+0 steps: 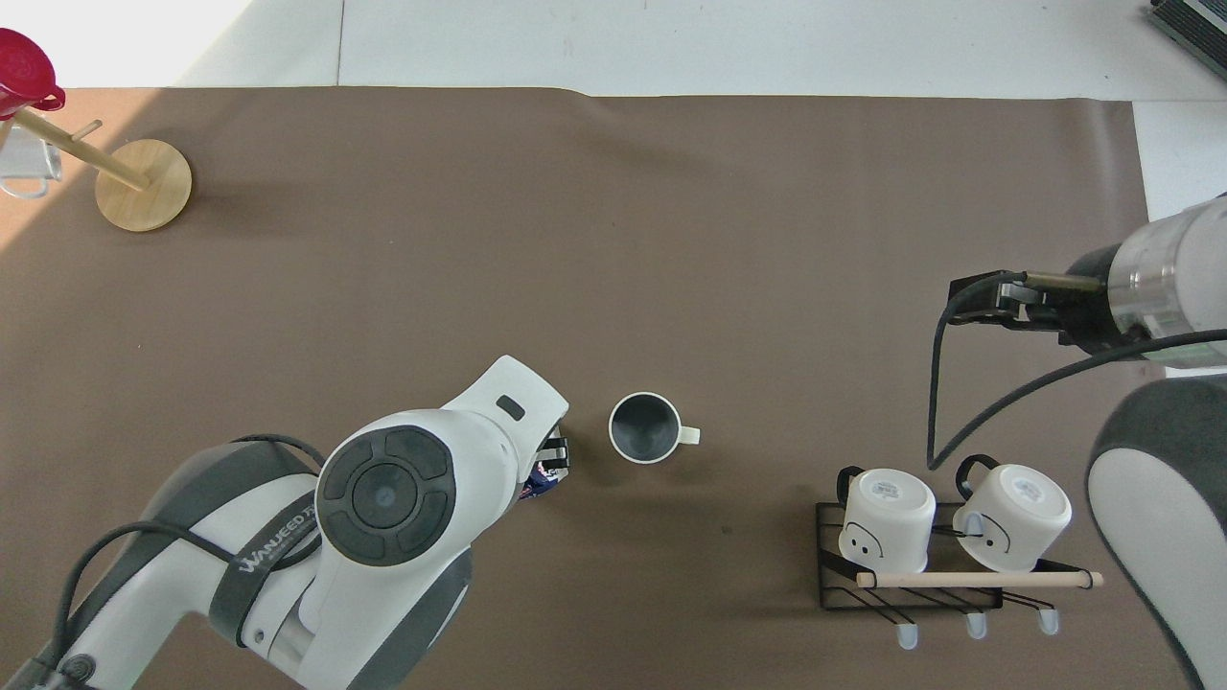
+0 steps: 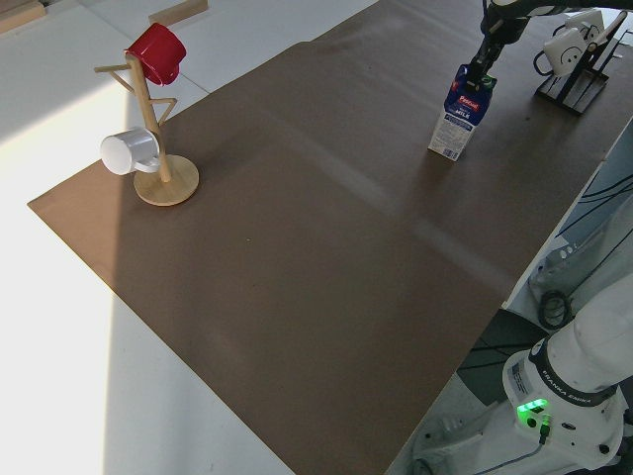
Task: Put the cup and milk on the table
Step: 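Lower the milk carton beside the mug with the left gripper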
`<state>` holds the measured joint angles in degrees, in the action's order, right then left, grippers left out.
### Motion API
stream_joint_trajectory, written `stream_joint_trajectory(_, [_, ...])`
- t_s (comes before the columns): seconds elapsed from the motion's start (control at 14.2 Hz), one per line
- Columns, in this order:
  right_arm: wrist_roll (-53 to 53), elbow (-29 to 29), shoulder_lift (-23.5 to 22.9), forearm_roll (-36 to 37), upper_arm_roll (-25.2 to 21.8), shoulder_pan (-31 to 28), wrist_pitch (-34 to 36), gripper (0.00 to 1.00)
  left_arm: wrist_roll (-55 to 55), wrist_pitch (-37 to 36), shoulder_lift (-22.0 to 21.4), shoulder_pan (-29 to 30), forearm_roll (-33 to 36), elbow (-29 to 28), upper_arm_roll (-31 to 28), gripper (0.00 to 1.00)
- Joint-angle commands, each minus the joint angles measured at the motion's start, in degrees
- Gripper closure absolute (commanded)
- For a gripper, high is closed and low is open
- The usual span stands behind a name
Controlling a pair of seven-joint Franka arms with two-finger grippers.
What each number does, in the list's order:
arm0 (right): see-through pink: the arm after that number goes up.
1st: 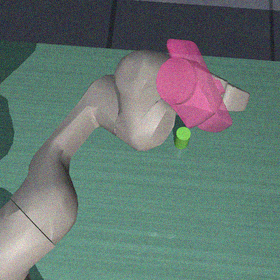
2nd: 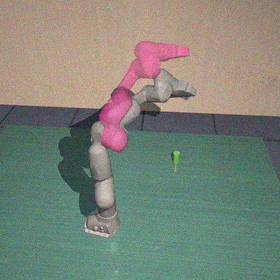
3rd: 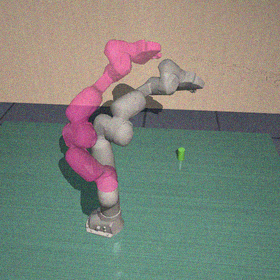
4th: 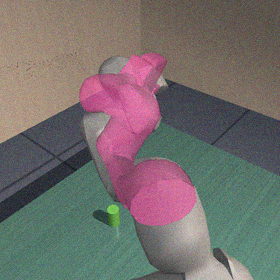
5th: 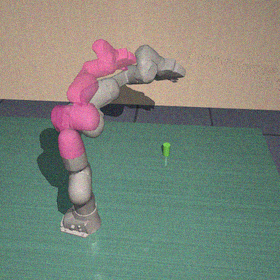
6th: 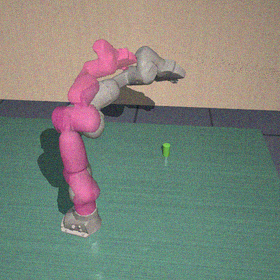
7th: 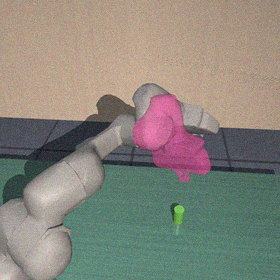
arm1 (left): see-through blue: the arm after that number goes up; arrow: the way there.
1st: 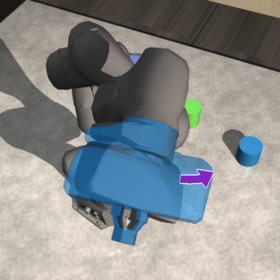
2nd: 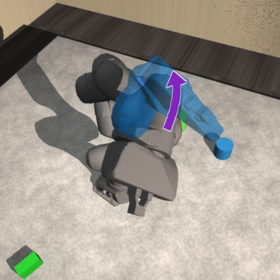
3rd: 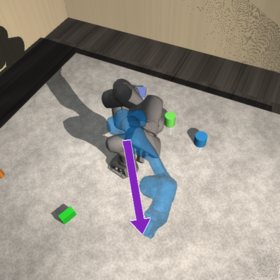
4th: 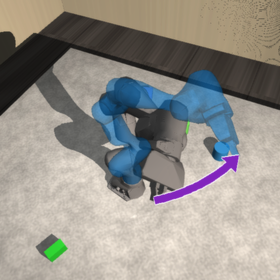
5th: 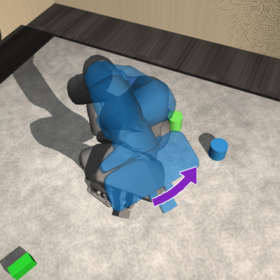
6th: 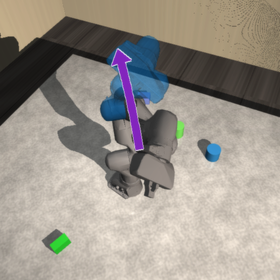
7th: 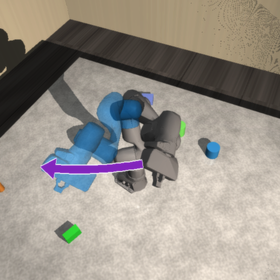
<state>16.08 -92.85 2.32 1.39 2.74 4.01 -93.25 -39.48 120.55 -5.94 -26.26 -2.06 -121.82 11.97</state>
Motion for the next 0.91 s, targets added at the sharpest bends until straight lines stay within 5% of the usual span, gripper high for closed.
stream_joint_trajectory(0.0, [-3.2,3.1,-2.2,0.3,0.5,-1.4,2.0,0.0,-0.6,1.0,-0.2,-1.0,-0.1,-0.7,-0.7,0.33])
stream_joint_trajectory(0.07, [-3.2,3.1,-2.2,0.4,0.5,-1.5,2.1,0.0,-0.6,0.7,-0.2,-0.9,-0.1,-0.4,-0.8,0.06])
stream_joint_trajectory(0.14, [-3.2,3.2,-2.1,0.6,0.5,-1.5,2.3,0.0,-0.8,0.5,0.0,-0.9,-0.1,0.1,-0.8,0.0])
stream_joint_trajectory(0.84, [-3.1,3.0,-2.1,0.4,0.5,-2.7,2.1,0.0,6.4,-20.3,-0.9,9.2,-4.0,16.4,-1.5,0.0])
